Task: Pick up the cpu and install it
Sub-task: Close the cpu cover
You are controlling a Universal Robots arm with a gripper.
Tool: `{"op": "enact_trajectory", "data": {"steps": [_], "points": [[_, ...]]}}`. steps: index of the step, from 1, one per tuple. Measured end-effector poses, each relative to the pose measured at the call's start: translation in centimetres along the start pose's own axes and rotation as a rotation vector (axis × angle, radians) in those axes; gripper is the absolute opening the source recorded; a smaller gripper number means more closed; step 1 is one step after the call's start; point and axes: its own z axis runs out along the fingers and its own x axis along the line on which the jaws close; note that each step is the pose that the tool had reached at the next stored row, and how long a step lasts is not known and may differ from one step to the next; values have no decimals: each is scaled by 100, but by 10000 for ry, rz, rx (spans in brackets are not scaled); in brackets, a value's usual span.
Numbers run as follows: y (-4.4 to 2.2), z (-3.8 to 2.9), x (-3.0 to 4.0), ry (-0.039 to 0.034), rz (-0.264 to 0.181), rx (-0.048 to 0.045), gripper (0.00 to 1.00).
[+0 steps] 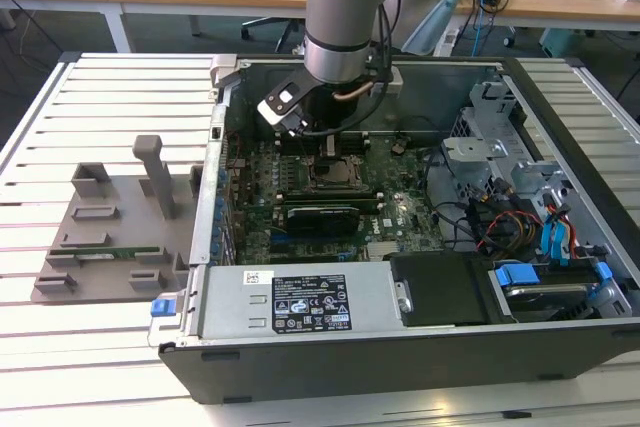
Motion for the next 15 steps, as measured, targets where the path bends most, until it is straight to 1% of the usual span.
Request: {"op": "enact_trajectory", "data": {"steps": [2, 3, 5, 6, 8, 9, 12, 15], "points": [[21, 0, 0, 1, 4, 3, 17], [63, -3, -1, 2, 0, -4, 17], [110, -12, 0, 11, -1, -7, 17], [139, -26, -1, 7, 1, 0, 17], [169, -48, -2, 5, -1, 7, 17], [188, -72, -3, 3, 0, 12, 17], [195, -145, -4, 4, 2, 14, 17], [195, -172, -4, 4, 0, 14, 17]]}}
